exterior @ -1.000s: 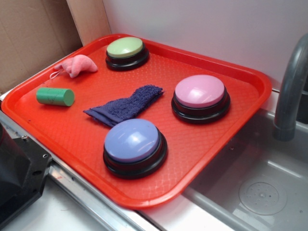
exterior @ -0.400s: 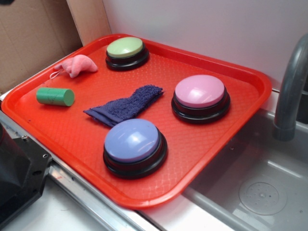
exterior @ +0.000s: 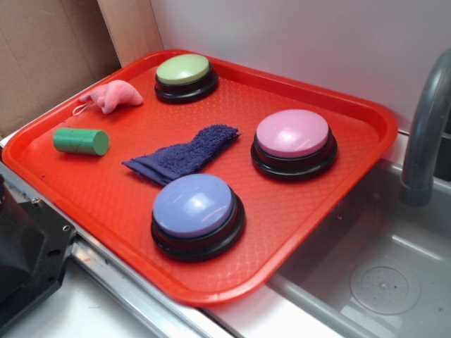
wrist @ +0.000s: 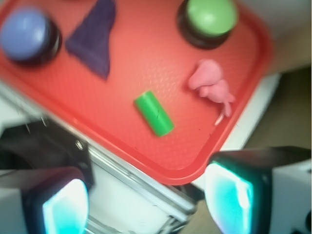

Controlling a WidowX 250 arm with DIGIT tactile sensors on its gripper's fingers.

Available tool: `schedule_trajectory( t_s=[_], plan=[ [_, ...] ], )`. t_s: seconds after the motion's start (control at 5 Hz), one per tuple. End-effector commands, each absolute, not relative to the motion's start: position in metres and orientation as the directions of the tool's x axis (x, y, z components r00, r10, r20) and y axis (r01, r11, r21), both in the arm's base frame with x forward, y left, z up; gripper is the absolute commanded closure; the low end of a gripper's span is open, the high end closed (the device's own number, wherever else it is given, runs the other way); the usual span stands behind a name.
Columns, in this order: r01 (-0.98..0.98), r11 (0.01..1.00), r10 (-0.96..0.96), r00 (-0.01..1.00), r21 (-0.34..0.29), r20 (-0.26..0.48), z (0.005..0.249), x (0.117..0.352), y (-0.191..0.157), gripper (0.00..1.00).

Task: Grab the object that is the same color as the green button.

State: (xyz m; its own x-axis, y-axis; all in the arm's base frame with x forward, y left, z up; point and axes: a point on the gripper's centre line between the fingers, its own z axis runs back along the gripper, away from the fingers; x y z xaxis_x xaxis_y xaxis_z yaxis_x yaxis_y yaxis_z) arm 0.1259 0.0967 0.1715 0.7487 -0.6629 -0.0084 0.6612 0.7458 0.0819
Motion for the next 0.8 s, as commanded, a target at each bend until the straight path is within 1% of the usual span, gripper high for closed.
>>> schedule_trajectory(
  t_s=[0.0, 0.2, 0.4, 0.6],
  plan=[
    [0.726, 0.687, -0.721, 0.687, 0.044, -0.090, 0.106, 0.154, 0.097, 0.00],
    [0.719, 0.691, -0.708, 0.694, 0.070, -0.131, 0.075, 0.172, 0.089, 0.00],
    [0.734, 0.666, -0.702, 0.676, 0.130, -0.223, 0.052, 0.183, 0.086, 0.00],
    [0.757, 0.636, -0.695, 0.647, 0.153, -0.312, 0.034, 0.180, 0.089, 0.00]
  ],
)
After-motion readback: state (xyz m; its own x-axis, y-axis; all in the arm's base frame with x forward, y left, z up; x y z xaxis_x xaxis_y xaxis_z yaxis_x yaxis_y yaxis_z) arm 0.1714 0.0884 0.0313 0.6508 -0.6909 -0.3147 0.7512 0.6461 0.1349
